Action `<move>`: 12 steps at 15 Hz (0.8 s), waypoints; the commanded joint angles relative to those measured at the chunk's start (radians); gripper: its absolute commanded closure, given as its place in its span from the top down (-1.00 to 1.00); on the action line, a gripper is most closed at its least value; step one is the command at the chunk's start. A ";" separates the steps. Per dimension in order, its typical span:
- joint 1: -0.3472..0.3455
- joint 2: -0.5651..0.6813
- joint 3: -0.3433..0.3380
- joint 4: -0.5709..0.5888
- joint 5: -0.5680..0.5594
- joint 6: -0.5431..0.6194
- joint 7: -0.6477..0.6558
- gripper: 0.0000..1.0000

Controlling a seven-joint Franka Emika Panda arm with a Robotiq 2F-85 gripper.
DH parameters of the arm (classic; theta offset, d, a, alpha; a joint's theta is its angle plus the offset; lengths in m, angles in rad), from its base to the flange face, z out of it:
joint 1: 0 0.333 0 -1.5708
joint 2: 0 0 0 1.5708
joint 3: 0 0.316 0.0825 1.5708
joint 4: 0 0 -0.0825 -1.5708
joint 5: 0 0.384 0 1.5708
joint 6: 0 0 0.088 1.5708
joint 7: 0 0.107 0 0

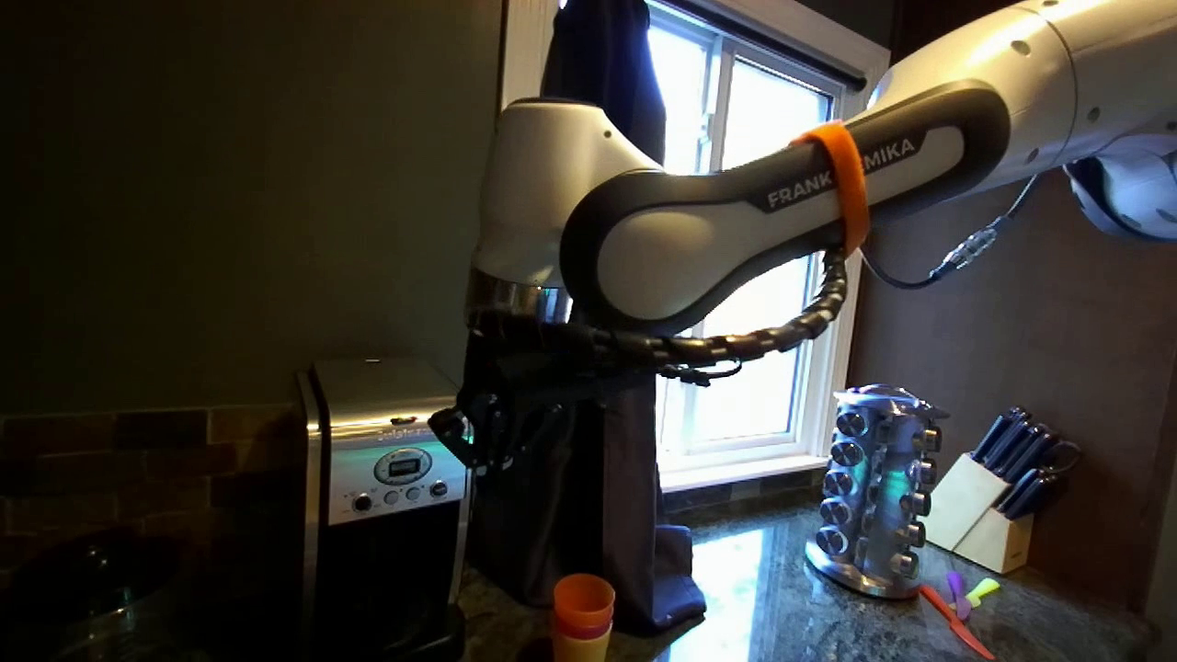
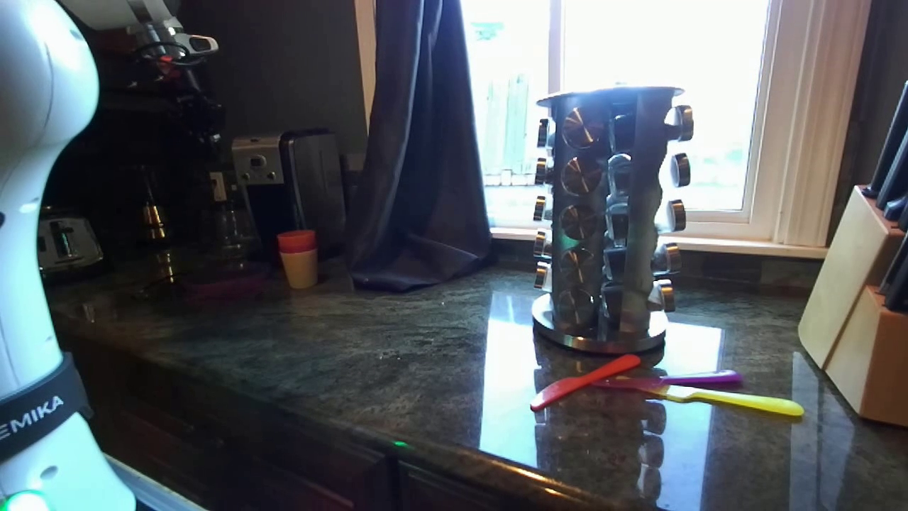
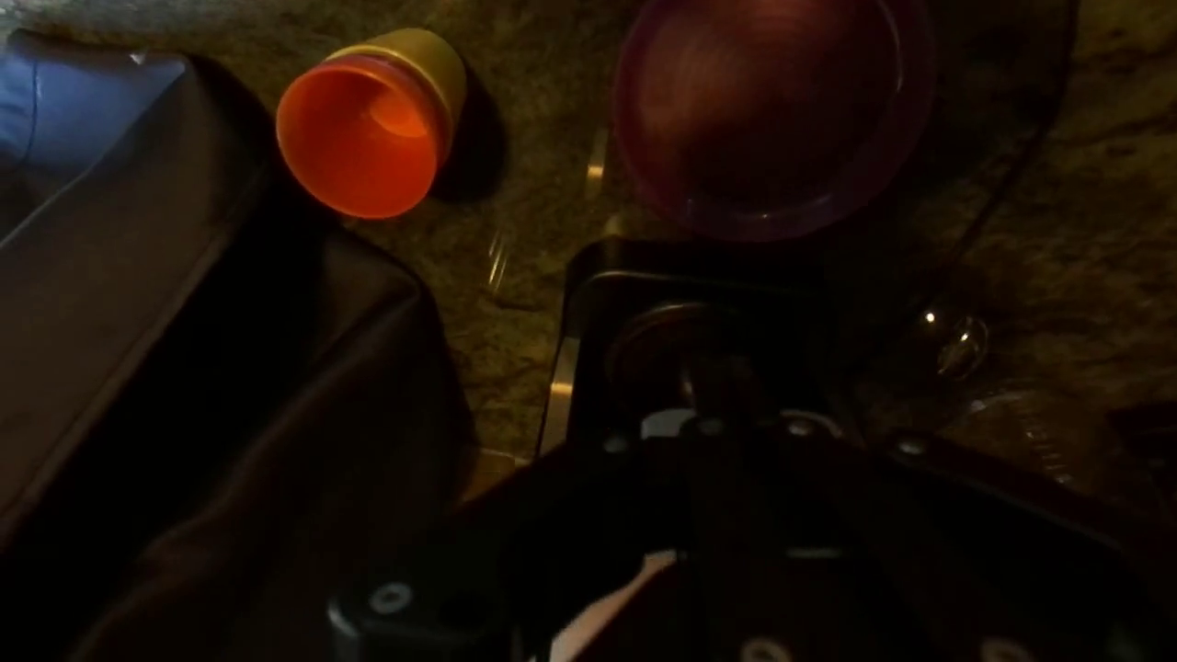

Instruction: Turn on the coffee maker

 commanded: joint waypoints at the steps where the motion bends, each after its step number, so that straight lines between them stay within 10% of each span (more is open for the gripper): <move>1: 0.060 0.080 -0.038 0.088 -0.119 -0.038 0.112 -1.00; 12: 0.167 0.286 -0.139 0.318 -0.253 0.008 0.100 -1.00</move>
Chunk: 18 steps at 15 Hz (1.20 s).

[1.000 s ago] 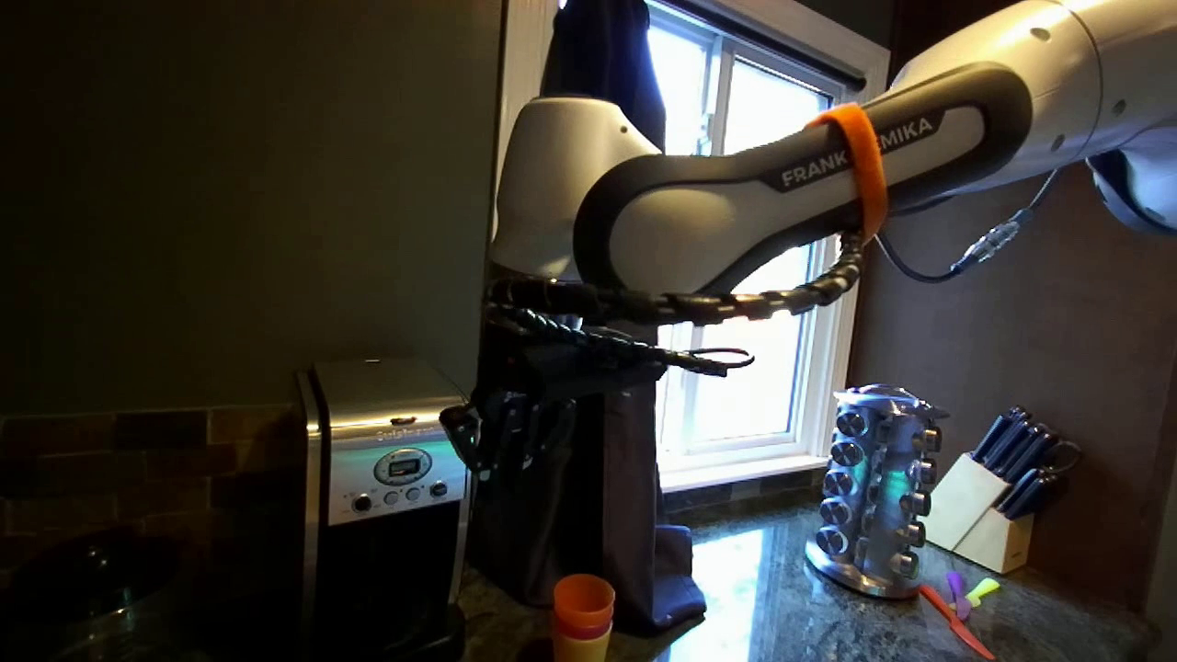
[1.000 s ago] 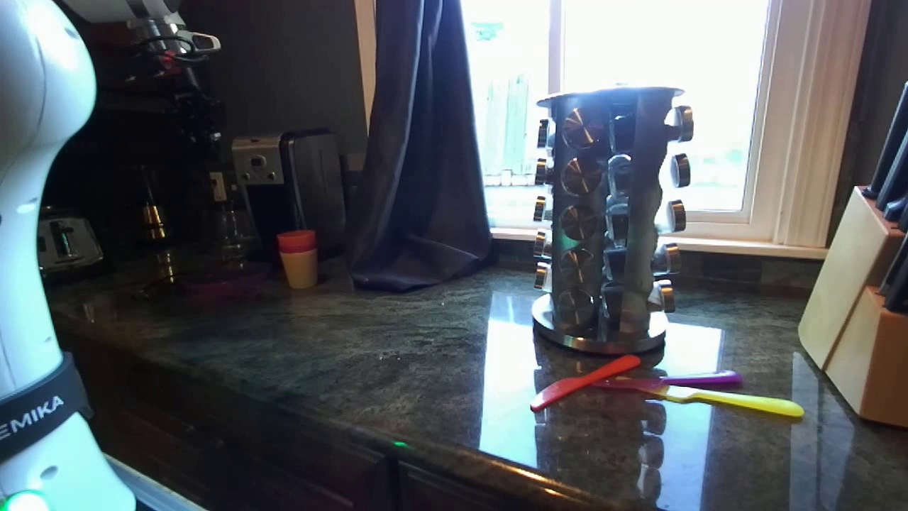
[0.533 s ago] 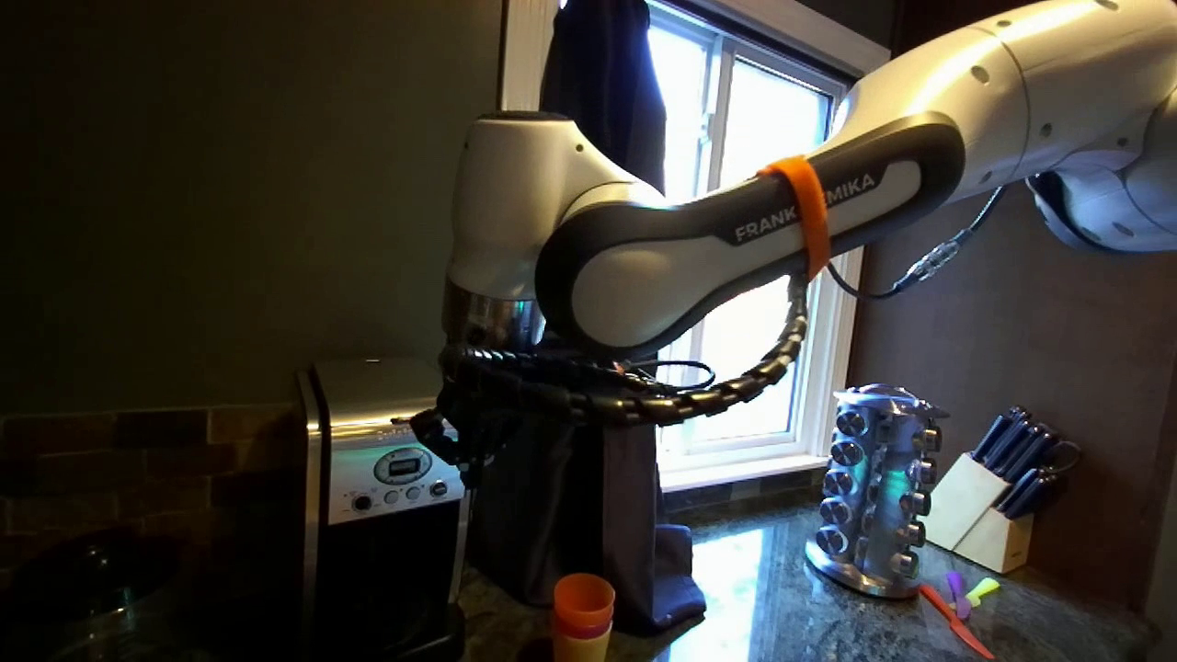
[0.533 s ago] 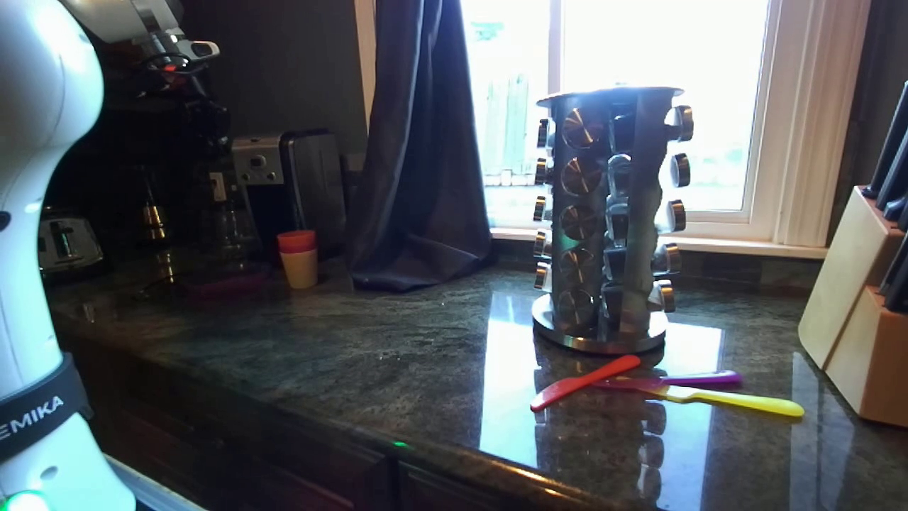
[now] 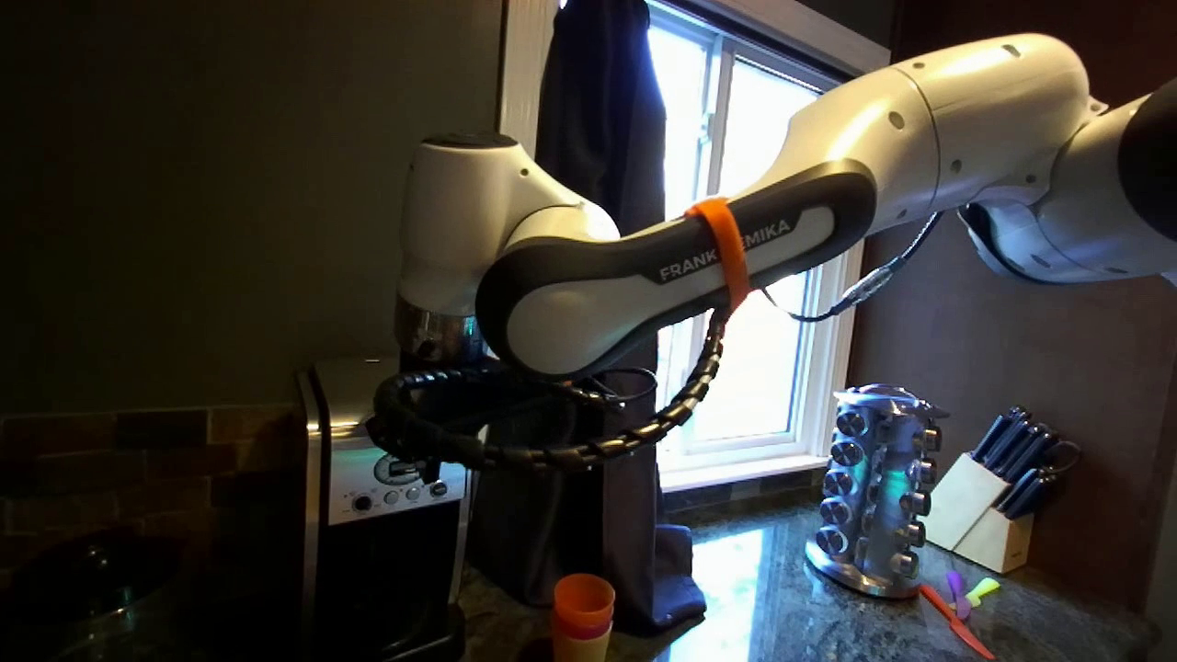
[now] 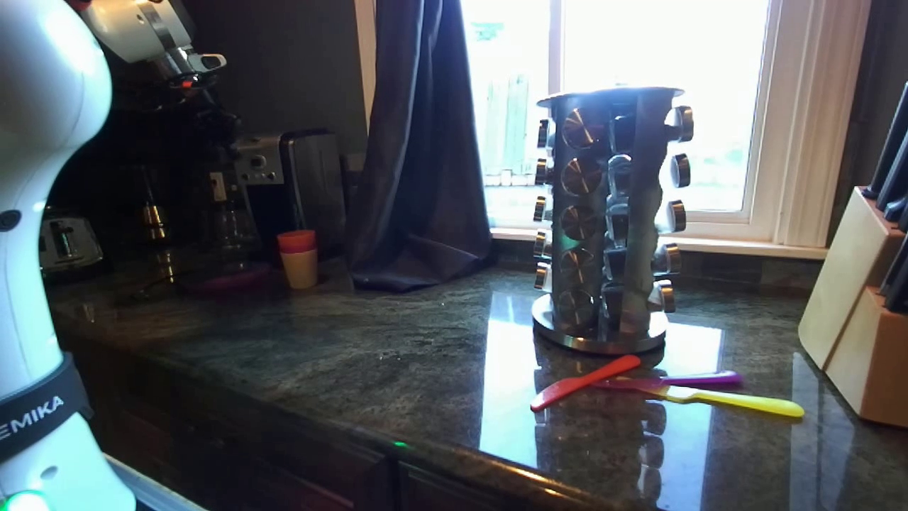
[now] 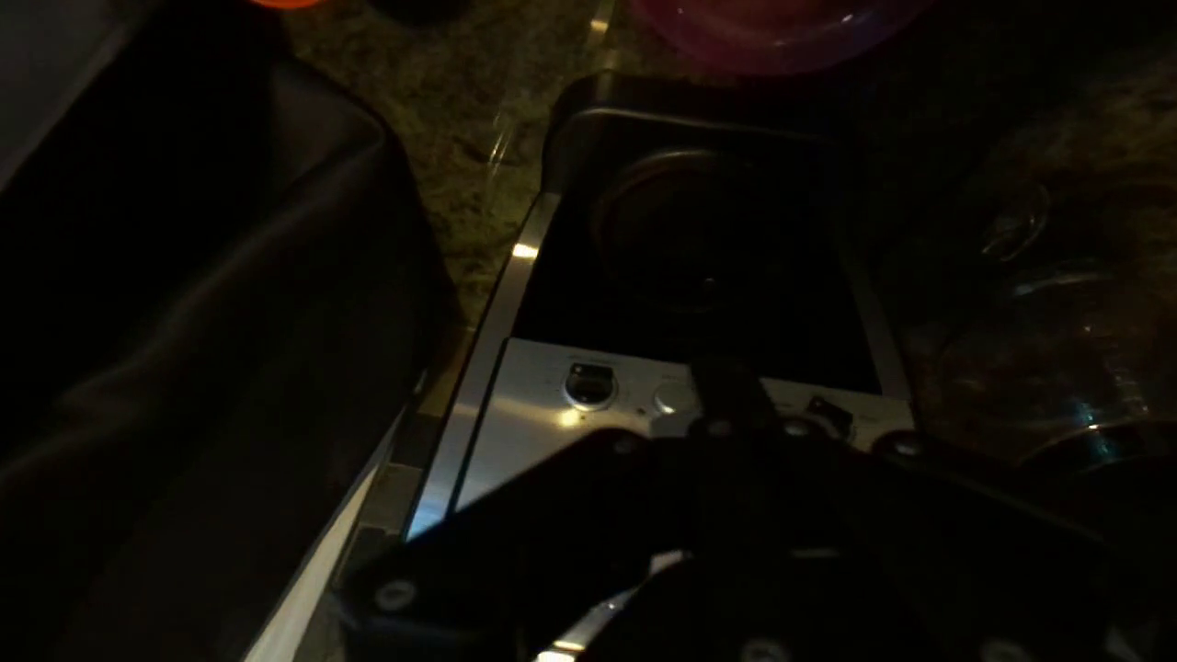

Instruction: Turn on the coffee maker

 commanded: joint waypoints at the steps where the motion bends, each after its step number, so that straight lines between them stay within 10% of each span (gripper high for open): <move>1: 0.052 0.079 -0.050 0.097 -0.044 -0.003 0.007 -1.00; 18: 0.189 0.183 -0.202 0.237 -0.156 -0.063 0.020 -1.00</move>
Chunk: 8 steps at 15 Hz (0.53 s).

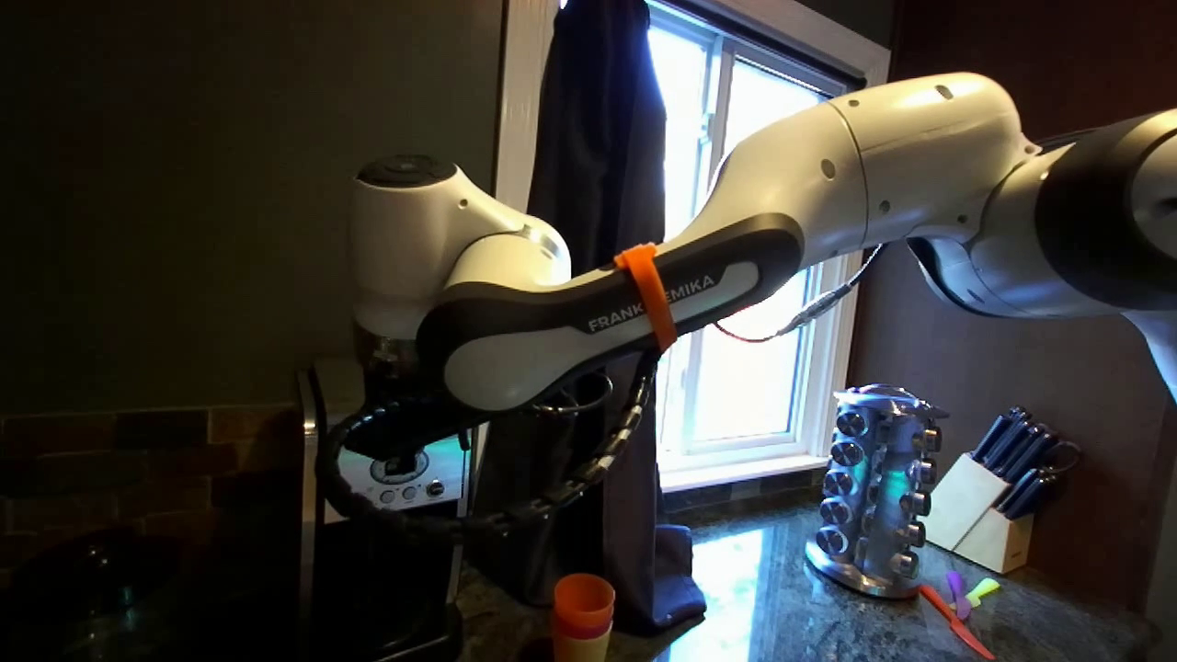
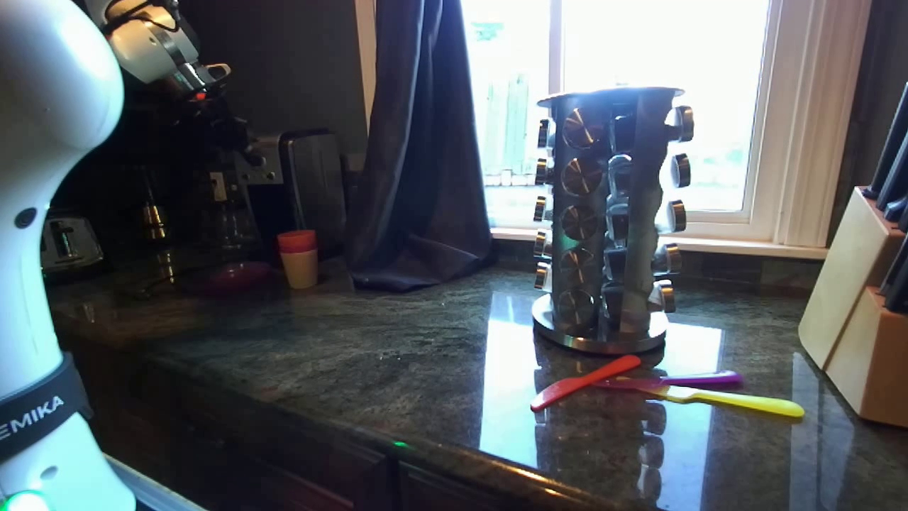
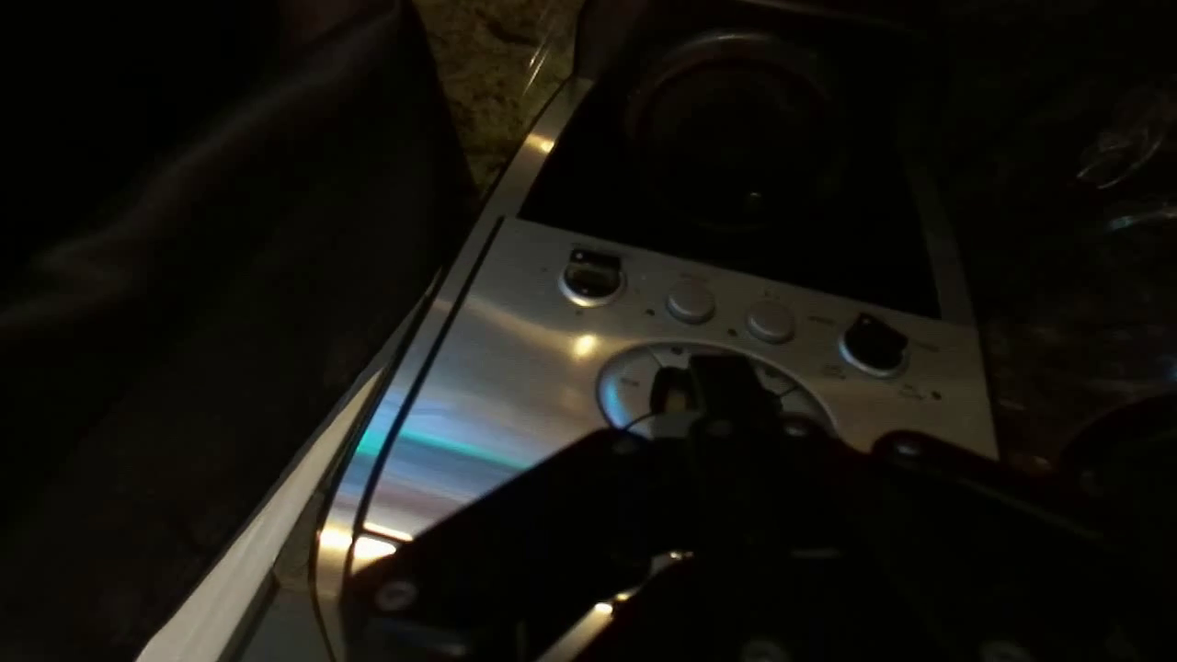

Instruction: Turn on the coffee maker

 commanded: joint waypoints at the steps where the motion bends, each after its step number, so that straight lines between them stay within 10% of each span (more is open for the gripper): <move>1: 0.034 0.038 -0.039 0.048 -0.060 -0.035 0.024 -1.00; 8: 0.050 0.056 -0.061 0.066 -0.101 -0.086 0.045 -1.00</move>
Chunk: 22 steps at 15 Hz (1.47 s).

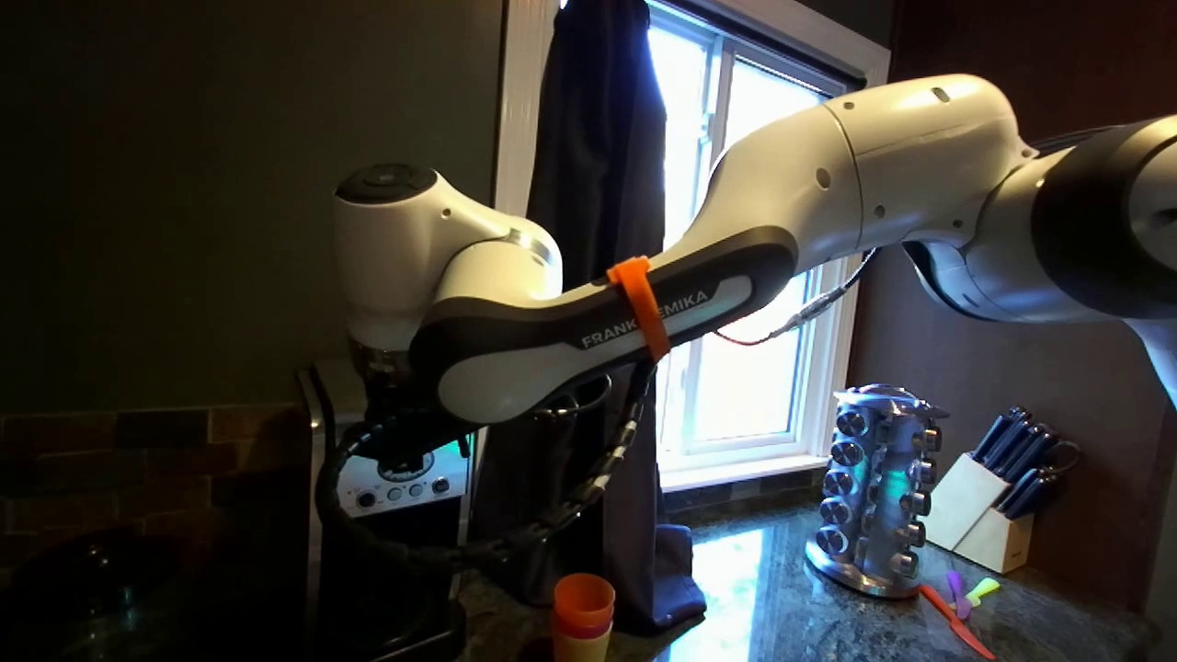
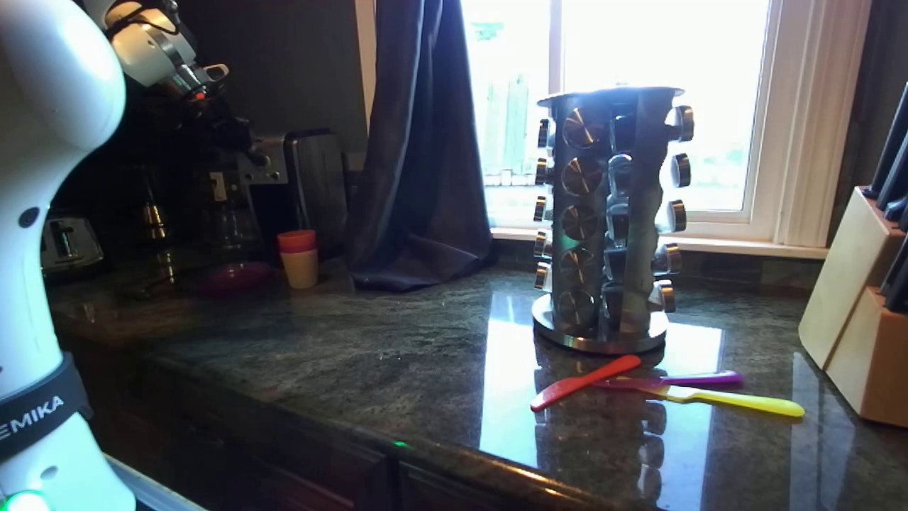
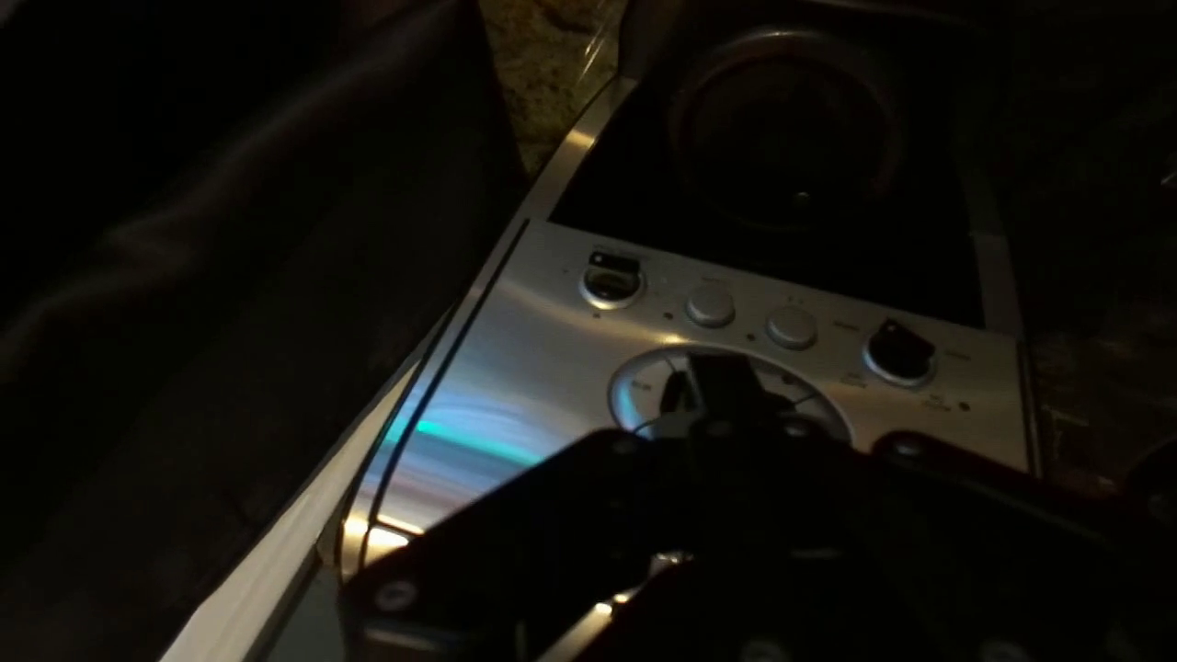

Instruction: Turn on the coffee maker

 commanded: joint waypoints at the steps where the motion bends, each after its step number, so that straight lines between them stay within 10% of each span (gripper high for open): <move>1: 0.013 0.043 -0.027 0.051 -0.050 -0.038 0.024 -1.00; 22: 0.023 -0.002 -0.011 0.001 -0.049 -0.020 -0.005 -1.00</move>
